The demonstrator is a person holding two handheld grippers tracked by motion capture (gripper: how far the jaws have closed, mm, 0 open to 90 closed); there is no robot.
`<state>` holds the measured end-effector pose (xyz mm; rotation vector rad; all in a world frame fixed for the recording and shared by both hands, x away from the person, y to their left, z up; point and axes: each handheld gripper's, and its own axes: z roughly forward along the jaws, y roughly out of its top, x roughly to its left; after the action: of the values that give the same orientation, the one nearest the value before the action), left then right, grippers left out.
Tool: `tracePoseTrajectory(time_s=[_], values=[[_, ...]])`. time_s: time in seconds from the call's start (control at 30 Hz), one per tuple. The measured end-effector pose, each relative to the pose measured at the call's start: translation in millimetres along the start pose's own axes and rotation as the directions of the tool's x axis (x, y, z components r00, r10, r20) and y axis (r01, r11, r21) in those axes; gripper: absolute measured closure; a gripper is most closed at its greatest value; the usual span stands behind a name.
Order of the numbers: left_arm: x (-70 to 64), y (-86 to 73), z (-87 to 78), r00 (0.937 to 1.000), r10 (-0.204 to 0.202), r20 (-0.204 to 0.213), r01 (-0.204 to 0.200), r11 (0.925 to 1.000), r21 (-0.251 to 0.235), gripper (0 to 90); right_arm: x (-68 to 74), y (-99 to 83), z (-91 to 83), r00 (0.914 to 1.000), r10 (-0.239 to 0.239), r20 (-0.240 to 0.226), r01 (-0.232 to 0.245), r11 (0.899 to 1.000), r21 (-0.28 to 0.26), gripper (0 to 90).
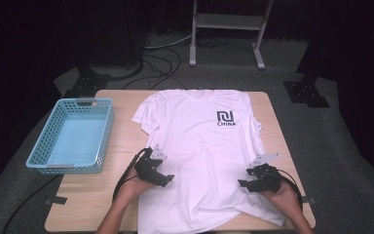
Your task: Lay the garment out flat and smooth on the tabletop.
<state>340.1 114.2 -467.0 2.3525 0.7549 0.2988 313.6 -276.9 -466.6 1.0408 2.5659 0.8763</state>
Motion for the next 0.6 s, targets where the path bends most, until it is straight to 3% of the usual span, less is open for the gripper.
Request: tracePoseTrajectory(time_s=[0.6], values=[[6.0, -20.7, -11.5, 1.0000, -0.010, -0.002, 0.010, 0.9999, -0.010, 16.2, -2.6, -28.6, -17.2, 0.9990, -0.038, -0.026, 0.037, 0.999, -0.029, 35.9]])
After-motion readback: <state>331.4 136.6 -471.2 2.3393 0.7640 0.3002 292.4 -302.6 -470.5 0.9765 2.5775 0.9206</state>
